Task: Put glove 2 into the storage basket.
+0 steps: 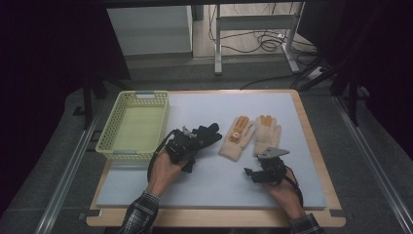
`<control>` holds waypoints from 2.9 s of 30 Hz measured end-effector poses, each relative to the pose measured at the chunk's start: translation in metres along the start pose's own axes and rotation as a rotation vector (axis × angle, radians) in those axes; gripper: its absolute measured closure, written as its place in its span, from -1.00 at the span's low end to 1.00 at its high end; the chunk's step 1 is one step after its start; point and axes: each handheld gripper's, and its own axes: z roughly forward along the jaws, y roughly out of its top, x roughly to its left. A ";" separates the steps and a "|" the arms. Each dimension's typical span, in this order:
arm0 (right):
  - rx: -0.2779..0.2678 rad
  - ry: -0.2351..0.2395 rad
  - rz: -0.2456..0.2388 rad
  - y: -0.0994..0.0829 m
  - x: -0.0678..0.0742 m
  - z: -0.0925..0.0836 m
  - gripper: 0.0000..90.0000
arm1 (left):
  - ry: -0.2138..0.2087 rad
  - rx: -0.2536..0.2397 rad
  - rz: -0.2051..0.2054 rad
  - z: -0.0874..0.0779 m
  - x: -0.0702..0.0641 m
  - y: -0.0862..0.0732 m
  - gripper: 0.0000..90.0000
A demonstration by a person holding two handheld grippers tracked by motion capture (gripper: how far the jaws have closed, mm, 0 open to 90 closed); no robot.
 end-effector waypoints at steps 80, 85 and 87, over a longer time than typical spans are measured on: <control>-0.005 0.000 -0.001 0.000 0.000 0.000 -0.44 | 0.234 0.153 -0.399 -0.038 0.228 -0.042 -0.81; -0.006 -0.001 -0.001 0.000 0.000 0.000 -0.44 | 0.197 0.105 -0.357 -0.048 0.218 -0.039 -0.78; -0.006 -0.001 -0.001 0.000 0.000 0.000 -0.44 | 0.182 0.082 -0.336 -0.052 0.213 -0.038 -0.82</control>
